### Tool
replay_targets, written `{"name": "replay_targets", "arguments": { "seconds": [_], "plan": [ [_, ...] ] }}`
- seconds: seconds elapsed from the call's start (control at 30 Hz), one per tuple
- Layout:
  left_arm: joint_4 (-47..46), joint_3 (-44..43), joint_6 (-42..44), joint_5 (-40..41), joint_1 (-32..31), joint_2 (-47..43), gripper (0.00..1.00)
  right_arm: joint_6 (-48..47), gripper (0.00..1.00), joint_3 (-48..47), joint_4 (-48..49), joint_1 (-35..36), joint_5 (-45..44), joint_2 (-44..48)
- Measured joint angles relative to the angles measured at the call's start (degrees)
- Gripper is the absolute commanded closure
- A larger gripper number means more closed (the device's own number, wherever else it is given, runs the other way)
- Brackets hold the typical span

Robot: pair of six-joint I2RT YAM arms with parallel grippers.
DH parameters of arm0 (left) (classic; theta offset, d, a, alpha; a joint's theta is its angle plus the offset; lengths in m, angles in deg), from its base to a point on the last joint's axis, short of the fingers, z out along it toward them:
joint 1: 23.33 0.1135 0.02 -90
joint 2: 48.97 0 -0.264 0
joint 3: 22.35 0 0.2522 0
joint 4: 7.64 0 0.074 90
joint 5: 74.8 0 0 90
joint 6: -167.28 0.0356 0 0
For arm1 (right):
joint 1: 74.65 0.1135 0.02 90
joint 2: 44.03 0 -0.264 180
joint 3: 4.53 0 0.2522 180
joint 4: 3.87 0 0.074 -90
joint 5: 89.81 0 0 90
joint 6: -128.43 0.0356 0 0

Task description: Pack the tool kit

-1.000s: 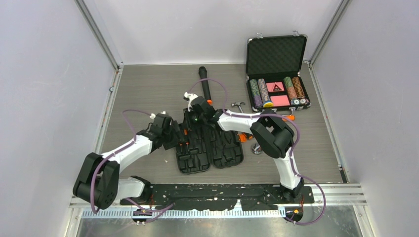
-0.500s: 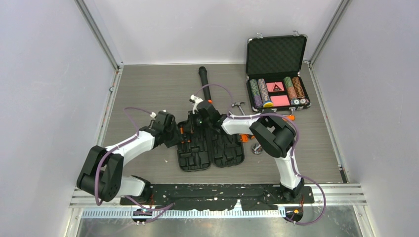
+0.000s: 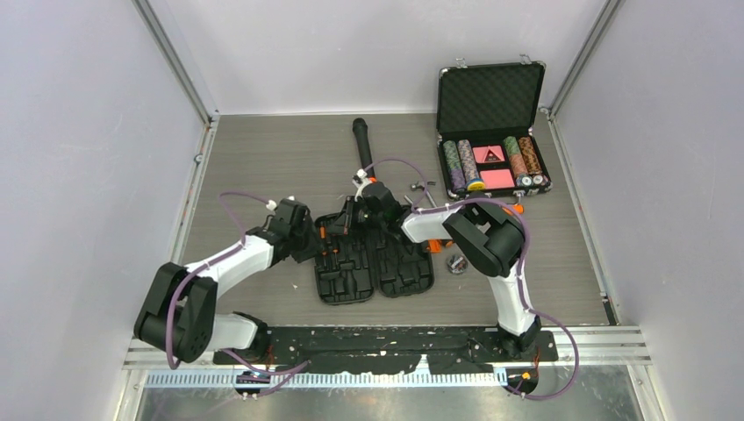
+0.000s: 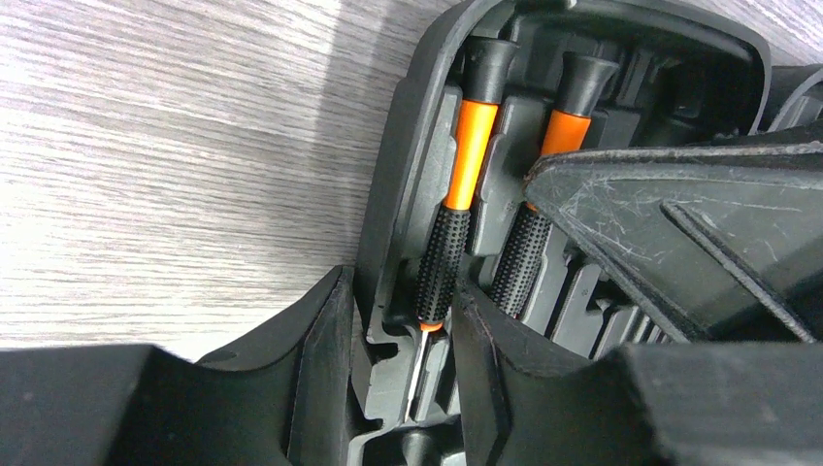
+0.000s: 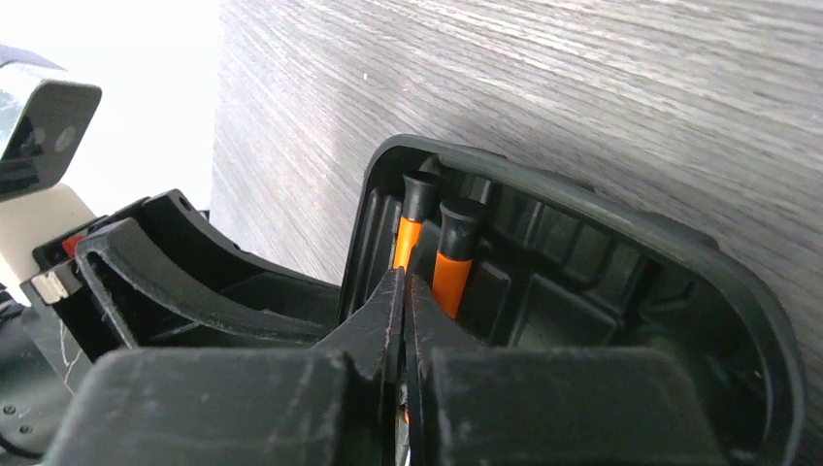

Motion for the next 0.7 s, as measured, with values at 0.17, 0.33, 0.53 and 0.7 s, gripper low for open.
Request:
{"name": "replay_targets", "arguments": {
  "seconds": [0.17,0.33,0.53,0.7],
  "plan": [
    [0.6,0.8,0.0,0.1,0.0,-2.3,0.60,1.2,0.95,-1.2,-5.5,1.4,-5.7,1.5],
    [5.4,1.5,0.3,1.4,0.0,-7.3,0.59,2.8,0.94,-2.8,-10.2,2.6,-10.6,1.9],
    [9.4,1.7,0.5,2.7,0.0,-13.0,0.57,5.3,0.94,-3.2,-12.7,3.1,-14.5,2.5],
    [11.5,1.7,1.8,3.6,0.0,-17.9,0.54,3.1,0.95,-3.0,-12.5,3.2,-15.0,3.2]
  ]
}}
